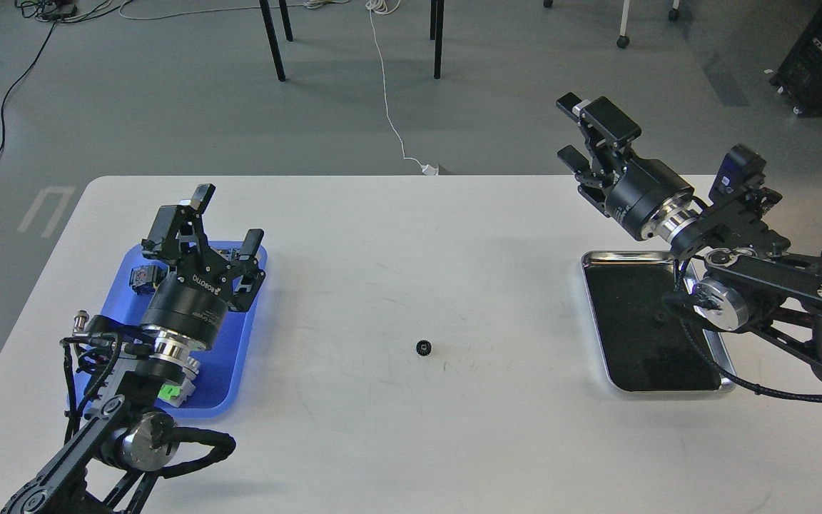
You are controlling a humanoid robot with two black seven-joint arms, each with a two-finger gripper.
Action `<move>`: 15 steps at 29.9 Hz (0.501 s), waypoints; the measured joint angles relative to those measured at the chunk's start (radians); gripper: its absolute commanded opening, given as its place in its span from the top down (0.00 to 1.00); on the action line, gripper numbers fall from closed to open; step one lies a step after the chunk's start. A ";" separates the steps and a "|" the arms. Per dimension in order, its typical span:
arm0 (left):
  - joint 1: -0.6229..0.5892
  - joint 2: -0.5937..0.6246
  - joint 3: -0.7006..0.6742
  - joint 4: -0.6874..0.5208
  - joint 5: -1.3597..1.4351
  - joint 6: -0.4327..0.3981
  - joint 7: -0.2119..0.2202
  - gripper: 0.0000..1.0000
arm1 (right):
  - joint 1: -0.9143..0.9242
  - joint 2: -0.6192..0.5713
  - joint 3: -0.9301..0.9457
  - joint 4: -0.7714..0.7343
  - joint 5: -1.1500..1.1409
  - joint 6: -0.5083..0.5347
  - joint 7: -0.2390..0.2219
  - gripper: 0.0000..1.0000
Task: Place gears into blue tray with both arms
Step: 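Raise the right gripper back above the metal tray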
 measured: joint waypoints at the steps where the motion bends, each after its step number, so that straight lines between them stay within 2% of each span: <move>1: 0.000 0.001 0.000 0.000 0.000 0.000 -0.001 0.02 | -0.013 -0.012 0.019 0.002 0.030 0.020 0.000 0.04; 7: -0.004 0.001 0.000 0.001 -0.004 0.000 -0.026 0.02 | -0.059 -0.068 0.069 -0.002 0.205 0.172 0.000 0.04; 15: -0.035 0.006 0.028 0.006 0.007 -0.017 -0.068 0.02 | -0.151 -0.104 0.118 -0.007 0.369 0.288 0.000 0.04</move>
